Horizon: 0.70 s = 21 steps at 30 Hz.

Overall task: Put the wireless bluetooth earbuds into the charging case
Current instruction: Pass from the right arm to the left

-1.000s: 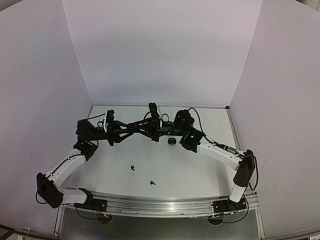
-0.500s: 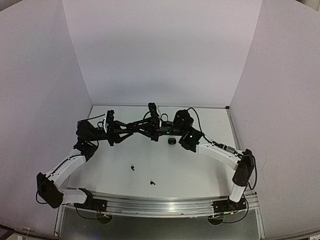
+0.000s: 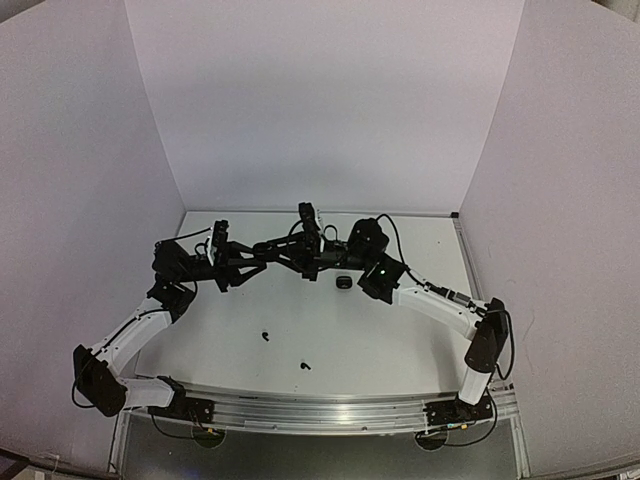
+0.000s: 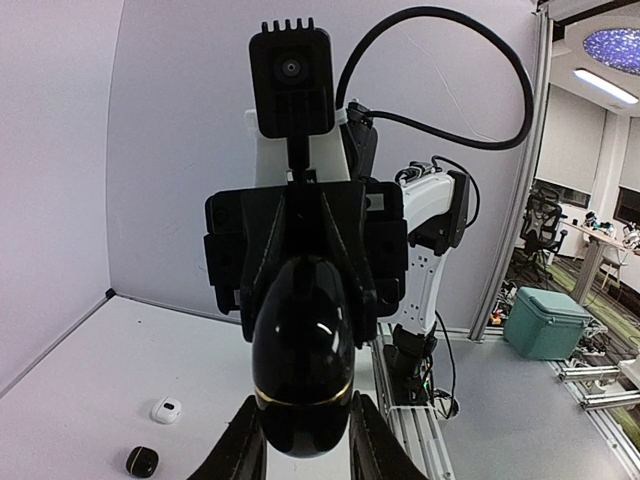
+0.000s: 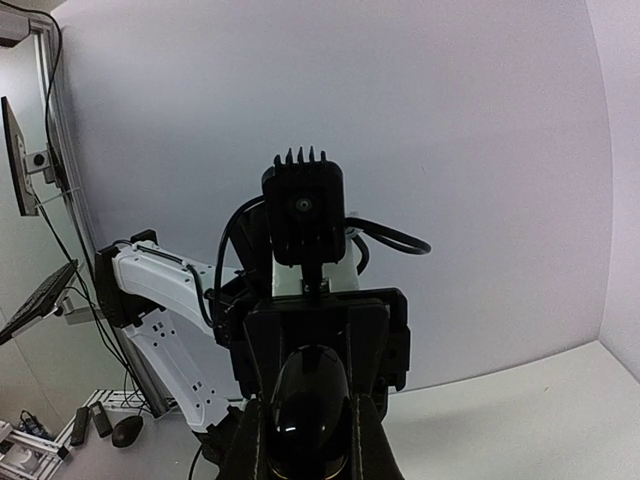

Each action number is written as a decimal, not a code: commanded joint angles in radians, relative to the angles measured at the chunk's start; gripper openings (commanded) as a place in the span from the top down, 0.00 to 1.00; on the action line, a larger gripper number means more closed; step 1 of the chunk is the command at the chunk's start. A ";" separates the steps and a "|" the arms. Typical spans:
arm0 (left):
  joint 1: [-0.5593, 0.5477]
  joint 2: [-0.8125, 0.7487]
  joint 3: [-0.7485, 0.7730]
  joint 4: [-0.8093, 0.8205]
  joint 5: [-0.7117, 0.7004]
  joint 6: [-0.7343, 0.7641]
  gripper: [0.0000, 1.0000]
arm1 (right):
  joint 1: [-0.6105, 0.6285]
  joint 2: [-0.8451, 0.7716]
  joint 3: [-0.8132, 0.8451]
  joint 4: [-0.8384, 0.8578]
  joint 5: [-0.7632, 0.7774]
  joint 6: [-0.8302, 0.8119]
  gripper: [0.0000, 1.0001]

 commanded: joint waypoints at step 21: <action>0.005 -0.021 0.017 0.049 0.010 -0.008 0.68 | -0.004 0.011 -0.005 0.040 -0.003 0.013 1.00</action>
